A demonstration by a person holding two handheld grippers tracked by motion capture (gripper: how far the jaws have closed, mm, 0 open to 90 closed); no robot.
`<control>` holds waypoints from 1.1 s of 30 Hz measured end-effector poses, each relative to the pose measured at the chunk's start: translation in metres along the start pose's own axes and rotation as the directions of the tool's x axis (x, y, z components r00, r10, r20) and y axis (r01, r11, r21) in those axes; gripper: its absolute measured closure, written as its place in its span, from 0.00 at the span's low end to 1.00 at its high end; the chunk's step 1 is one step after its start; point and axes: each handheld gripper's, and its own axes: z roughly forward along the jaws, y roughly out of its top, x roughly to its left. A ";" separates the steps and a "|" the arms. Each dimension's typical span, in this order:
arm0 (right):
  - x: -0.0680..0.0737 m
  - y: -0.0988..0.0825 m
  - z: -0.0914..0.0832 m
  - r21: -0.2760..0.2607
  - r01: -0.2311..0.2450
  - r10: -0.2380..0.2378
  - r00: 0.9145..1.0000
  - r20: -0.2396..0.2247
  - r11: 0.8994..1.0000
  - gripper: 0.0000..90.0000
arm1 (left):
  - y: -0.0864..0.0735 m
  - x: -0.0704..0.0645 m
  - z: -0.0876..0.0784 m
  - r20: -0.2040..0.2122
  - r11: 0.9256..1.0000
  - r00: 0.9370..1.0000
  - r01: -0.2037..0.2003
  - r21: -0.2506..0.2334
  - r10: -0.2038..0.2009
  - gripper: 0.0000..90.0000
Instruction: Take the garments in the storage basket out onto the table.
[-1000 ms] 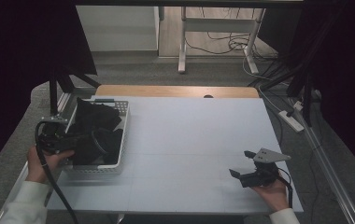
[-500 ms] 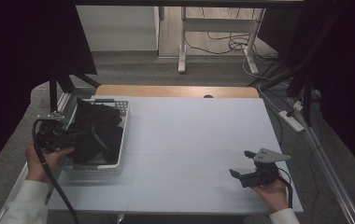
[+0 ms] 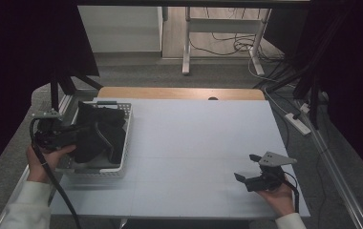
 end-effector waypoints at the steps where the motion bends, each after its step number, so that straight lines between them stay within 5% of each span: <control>1: 0.000 0.000 0.000 0.000 0.000 0.000 1.000 0.000 1.000 0.06 | 0.000 0.000 0.000 -0.001 1.000 1.000 0.000 -0.001 0.000 0.86; 9: 0.000 0.000 0.000 -0.001 0.000 0.000 1.000 0.000 1.000 0.06 | 0.004 0.001 -0.006 -0.001 0.999 1.000 0.017 -0.051 -0.017 0.87; 12: 0.000 0.000 0.000 0.000 -0.001 0.001 1.000 0.003 1.000 0.06 | 0.006 0.001 -0.010 0.036 0.994 0.999 0.034 -0.101 -0.031 0.90; 17: 0.001 0.000 0.000 0.001 0.001 -0.001 1.000 0.002 1.000 0.06 | 0.010 -0.002 -0.006 0.033 0.996 0.999 0.029 -0.090 -0.026 0.91; 33: 0.000 0.000 0.000 -0.006 -0.006 0.006 1.000 0.000 1.000 0.06 | 0.027 -0.014 -0.013 0.083 0.976 0.996 0.050 -0.213 -0.033 0.91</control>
